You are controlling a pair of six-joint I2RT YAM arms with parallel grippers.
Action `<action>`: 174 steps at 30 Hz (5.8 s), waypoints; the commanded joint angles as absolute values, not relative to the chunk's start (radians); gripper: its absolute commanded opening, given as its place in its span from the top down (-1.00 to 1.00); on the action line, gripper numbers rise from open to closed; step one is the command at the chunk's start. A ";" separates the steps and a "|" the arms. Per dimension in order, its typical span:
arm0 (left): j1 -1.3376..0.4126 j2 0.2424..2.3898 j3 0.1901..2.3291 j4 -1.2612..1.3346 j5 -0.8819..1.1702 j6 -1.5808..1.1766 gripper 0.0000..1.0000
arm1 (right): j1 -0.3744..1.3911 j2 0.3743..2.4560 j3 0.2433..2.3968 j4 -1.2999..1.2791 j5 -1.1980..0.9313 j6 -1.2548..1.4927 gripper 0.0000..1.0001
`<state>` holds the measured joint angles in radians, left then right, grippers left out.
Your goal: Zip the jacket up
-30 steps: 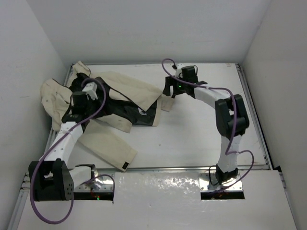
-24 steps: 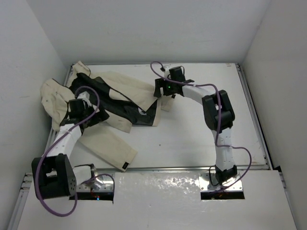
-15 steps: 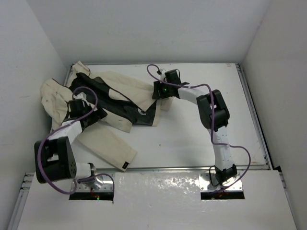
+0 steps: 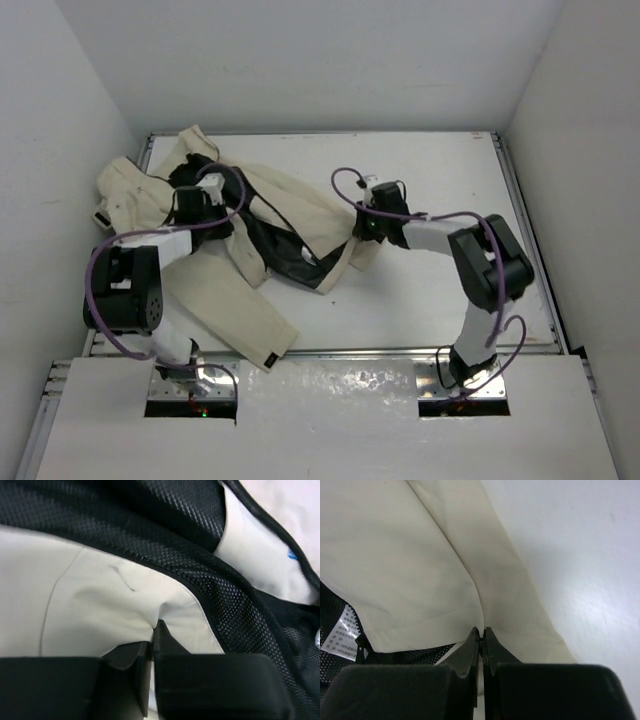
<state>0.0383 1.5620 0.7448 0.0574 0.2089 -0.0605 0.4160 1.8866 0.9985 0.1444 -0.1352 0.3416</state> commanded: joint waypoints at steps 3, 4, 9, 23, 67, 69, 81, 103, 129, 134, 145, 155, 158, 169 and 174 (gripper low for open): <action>-0.107 1.728 0.946 0.040 0.334 0.252 1.00 | 0.390 1.604 0.691 0.169 0.029 0.429 1.00; -0.132 1.790 0.980 0.022 0.333 0.280 1.00 | 0.384 1.562 0.651 0.161 0.063 0.445 1.00; -0.328 2.032 1.349 -0.101 0.295 0.496 1.00 | 0.347 1.308 0.463 0.039 0.161 0.501 1.00; -0.469 1.910 1.375 -0.330 0.354 0.350 0.68 | 0.192 1.000 0.614 -0.324 0.103 0.334 -0.66; -0.413 1.114 0.726 -0.193 0.305 0.325 -0.49 | 0.482 1.694 0.853 0.039 -0.387 0.598 0.38; -0.413 1.120 0.721 -0.192 0.296 0.327 -0.49 | 0.491 1.689 0.877 0.003 -0.353 0.555 0.37; -0.413 1.124 0.716 -0.152 0.245 0.348 -0.48 | 0.511 1.790 0.933 0.051 -0.360 0.637 0.53; -0.420 1.186 0.598 0.270 0.698 -0.254 -0.93 | 0.557 1.600 0.696 0.856 -0.589 0.755 1.00; -0.396 1.279 0.546 0.511 0.661 -0.390 -0.07 | 0.564 1.591 0.673 1.003 -0.609 0.798 1.00; -0.396 1.285 0.545 0.529 0.655 -0.393 0.00 | 0.577 1.600 0.692 1.009 -0.617 0.802 1.00; -0.397 1.289 0.531 0.566 0.724 -0.376 0.25 | 0.598 1.649 0.718 1.046 -0.617 0.831 1.00; -0.397 1.262 0.523 0.535 0.719 -0.360 1.00 | 0.598 1.646 0.736 0.991 -0.615 0.809 1.00; -0.397 1.255 0.532 0.503 0.695 -0.353 0.47 | 0.598 1.640 0.764 0.893 -0.621 0.775 1.00; -0.387 1.233 0.535 0.425 0.696 -0.336 0.64 | 0.598 1.603 0.756 0.785 -0.618 0.701 1.00; -0.385 1.236 0.540 0.414 0.693 -0.330 0.59 | 0.597 1.608 0.758 0.788 -0.620 0.703 1.00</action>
<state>-0.3977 1.2636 0.5304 0.4042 0.6853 -0.3450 0.5919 1.6451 0.7395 0.7574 -0.6064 0.7261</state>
